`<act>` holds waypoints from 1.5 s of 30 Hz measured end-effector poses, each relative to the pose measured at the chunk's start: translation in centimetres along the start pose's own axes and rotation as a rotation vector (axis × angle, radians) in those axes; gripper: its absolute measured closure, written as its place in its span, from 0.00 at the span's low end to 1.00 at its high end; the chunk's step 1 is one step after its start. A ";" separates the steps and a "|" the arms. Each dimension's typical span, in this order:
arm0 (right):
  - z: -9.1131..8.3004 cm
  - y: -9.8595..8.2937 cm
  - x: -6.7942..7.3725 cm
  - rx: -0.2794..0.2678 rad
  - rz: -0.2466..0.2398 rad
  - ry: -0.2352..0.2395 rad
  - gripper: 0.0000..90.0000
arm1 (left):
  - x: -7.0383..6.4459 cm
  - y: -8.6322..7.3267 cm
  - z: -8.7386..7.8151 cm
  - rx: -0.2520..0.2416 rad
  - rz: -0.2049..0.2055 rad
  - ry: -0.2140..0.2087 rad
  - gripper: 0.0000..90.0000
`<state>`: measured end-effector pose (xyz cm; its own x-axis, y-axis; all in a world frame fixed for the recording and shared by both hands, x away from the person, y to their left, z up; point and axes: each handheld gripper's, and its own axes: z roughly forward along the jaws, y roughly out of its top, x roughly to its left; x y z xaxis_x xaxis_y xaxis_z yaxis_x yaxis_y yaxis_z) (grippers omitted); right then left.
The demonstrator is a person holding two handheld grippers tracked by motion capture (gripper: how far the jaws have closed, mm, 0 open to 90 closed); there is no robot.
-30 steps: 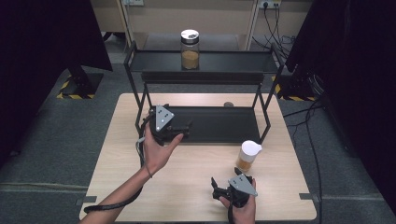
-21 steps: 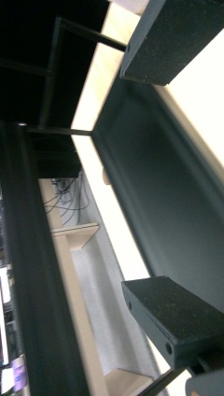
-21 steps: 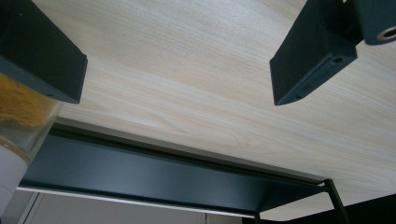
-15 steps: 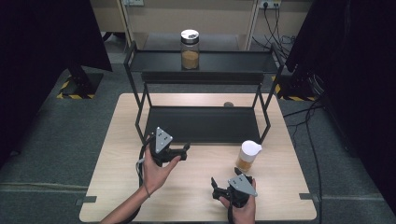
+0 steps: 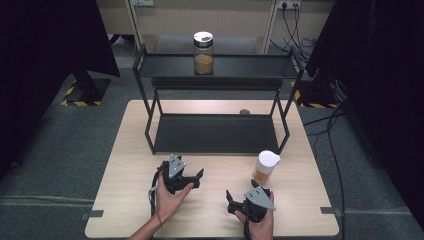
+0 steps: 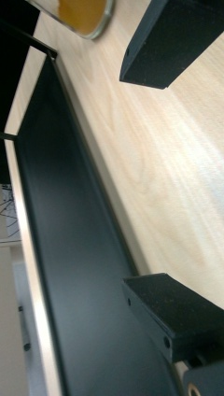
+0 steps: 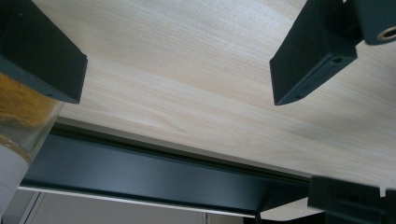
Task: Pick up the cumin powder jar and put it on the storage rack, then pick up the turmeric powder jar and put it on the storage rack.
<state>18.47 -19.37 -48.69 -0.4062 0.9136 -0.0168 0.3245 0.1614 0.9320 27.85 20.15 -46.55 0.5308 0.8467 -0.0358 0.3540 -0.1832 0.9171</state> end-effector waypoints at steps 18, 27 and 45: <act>0.0 -0.1 0.0 -0.006 0.000 -0.001 0.05 | 0.3 -1.5 0.4 0.026 -0.043 -0.009 0.03; -0.1 -0.1 -0.1 -0.004 0.008 0.001 0.05 | 0.4 -1.7 0.2 0.021 -0.048 0.000 0.03; -0.1 -0.2 0.4 -0.010 -0.016 -0.014 0.04 | 0.4 -2.0 -0.1 0.008 -0.031 0.008 0.03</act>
<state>18.19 -19.05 -48.83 -0.3990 0.9162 -0.0369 0.3098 0.1726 0.9350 27.29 20.86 -48.36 0.5132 0.8561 -0.0611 0.3763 -0.1604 0.9125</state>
